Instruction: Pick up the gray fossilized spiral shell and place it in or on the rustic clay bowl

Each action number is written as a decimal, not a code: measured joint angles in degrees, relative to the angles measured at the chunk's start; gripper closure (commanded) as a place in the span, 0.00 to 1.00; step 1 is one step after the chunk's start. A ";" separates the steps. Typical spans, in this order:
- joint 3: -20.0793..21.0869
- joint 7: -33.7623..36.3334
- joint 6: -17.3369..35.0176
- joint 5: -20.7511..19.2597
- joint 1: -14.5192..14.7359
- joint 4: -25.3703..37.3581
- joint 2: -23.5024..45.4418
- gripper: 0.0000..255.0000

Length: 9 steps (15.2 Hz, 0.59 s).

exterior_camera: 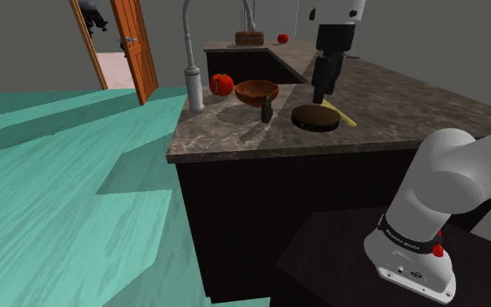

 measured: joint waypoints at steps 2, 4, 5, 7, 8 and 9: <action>-0.22 -0.56 1.34 -0.10 0.06 -0.39 0.08 0.00; -1.20 -2.67 6.66 -0.49 0.22 -2.10 0.47 0.00; -1.48 -3.62 9.97 -0.47 0.44 -3.22 0.65 0.00; -2.59 -6.10 16.55 -0.57 0.79 -4.42 1.86 0.00; -3.02 -7.21 19.69 -0.46 1.07 -4.89 2.43 0.00; -3.85 -8.74 23.26 -0.47 1.23 -6.13 2.73 0.00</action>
